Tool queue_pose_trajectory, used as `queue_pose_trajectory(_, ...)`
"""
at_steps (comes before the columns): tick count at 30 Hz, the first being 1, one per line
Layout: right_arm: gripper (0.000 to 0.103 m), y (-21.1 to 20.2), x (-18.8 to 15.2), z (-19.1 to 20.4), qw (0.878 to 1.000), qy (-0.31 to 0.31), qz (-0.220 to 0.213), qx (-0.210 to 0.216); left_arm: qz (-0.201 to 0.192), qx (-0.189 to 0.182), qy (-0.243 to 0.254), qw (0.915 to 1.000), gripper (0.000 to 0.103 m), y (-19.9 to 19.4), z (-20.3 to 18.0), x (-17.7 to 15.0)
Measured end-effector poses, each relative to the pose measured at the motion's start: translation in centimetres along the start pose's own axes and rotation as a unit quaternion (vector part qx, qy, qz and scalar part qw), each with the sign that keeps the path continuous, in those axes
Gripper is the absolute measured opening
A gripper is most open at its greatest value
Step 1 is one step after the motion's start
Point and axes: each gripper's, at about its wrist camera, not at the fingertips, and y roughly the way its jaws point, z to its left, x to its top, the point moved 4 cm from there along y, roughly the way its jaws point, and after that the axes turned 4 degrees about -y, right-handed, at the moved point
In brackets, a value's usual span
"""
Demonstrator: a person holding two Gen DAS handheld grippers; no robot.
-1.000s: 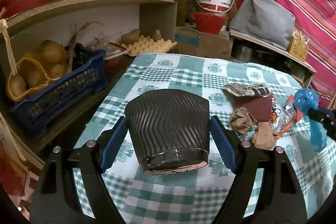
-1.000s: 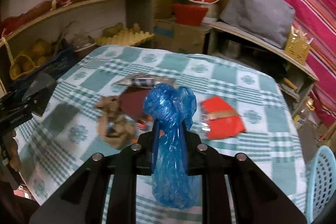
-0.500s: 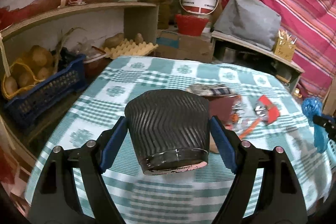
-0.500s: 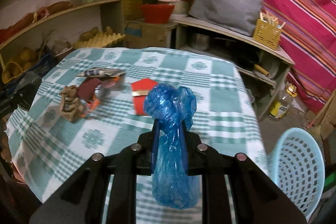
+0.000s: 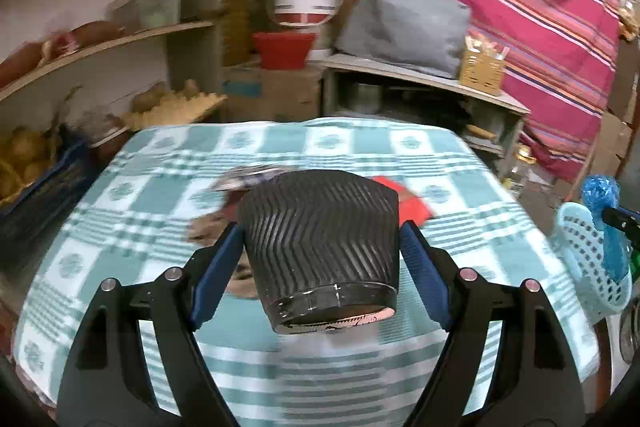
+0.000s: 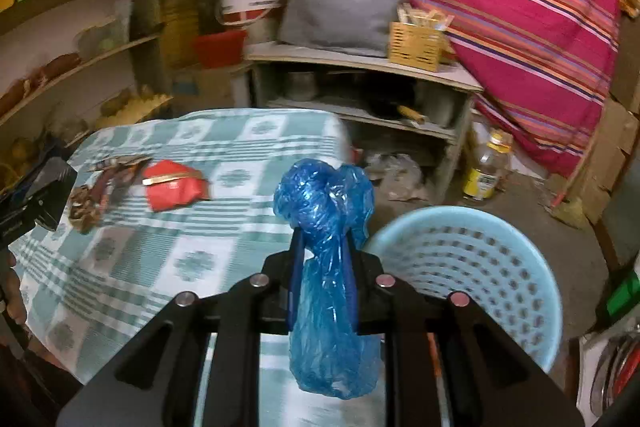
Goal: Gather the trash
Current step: 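Carry the sleeve and blue bag in both tools over the basket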
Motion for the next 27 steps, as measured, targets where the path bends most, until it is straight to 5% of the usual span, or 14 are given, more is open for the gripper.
queue_pose_trajectory(13, 0.019, -1.5, -4.0, -11.9, 0.997, 0.06, 0.021, -0.048, 0.021, -0.103, 0.065, 0.9923, 0.078, 1.4, -16.4, -1.4)
queue_pose_trajectory(27, 0.019, -1.1, -5.8, -15.8, 0.994, 0.095, 0.027, -0.053, 0.056, -0.185, 0.113, 0.9745, 0.078, 3.2, -28.0, -3.6)
